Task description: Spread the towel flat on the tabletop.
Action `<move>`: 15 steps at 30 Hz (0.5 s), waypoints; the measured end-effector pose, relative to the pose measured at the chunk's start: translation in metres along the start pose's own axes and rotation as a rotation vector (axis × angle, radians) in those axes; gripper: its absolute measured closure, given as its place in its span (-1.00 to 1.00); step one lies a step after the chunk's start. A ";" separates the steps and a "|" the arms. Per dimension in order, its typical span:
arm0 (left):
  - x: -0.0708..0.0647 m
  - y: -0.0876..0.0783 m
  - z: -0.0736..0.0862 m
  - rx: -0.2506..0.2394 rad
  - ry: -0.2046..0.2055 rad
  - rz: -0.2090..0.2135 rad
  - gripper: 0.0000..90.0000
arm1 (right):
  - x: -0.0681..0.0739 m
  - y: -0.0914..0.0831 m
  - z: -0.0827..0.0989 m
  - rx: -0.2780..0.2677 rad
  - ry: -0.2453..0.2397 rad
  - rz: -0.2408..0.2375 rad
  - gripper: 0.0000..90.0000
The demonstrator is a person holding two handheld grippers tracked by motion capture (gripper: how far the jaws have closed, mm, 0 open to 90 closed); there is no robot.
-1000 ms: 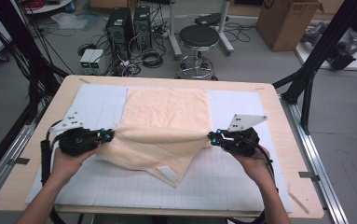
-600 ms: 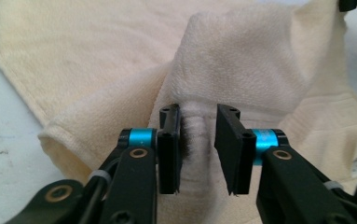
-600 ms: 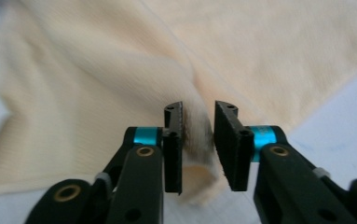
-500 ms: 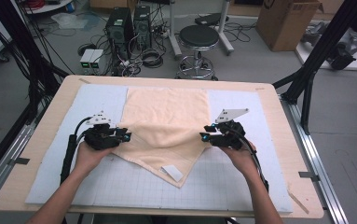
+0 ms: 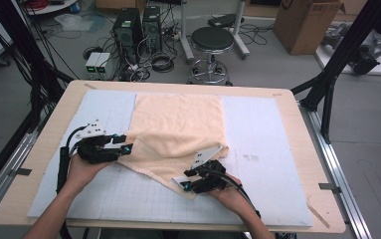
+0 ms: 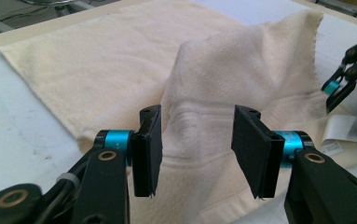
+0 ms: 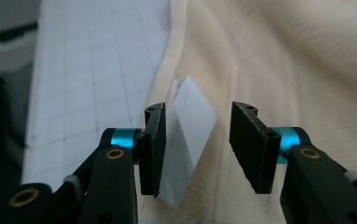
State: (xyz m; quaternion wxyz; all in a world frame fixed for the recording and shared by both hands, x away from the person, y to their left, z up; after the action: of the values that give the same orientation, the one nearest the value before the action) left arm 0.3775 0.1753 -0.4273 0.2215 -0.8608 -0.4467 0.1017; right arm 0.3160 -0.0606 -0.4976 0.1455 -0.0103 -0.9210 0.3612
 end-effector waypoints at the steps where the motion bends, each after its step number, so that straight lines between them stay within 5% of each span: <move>1: 0.002 -0.001 0.000 -0.006 -0.009 -0.002 0.17 | 0.000 0.004 0.002 0.015 -0.012 0.008 0.39; 4: 0.007 -0.005 0.002 -0.018 -0.031 -0.002 0.17 | 0.002 0.003 0.003 0.013 -0.017 -0.026 0.90; 10: 0.007 -0.011 0.003 -0.038 -0.031 0.005 0.17 | 0.010 -0.025 0.015 0.032 -0.061 -0.029 0.96; 15: -0.001 -0.010 0.015 -0.013 -0.017 0.025 0.19 | 0.006 -0.073 0.046 -0.033 0.013 0.022 0.96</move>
State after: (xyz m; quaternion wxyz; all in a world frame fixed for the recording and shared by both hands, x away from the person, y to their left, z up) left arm 0.3642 0.1842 -0.4355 0.2107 -0.8670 -0.4383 0.1091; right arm 0.3038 -0.1442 -0.4798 0.1474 -0.0250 -0.9257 0.3474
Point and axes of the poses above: each handheld gripper's, and its own axes: y roughly forward along the jaws, z roughly out of its underside, x roughly to its left, the point moved 9 cm from there along y, roughly forward along the jaws, and after that the axes turned 14 degrees about -z, right-handed, at the moved point
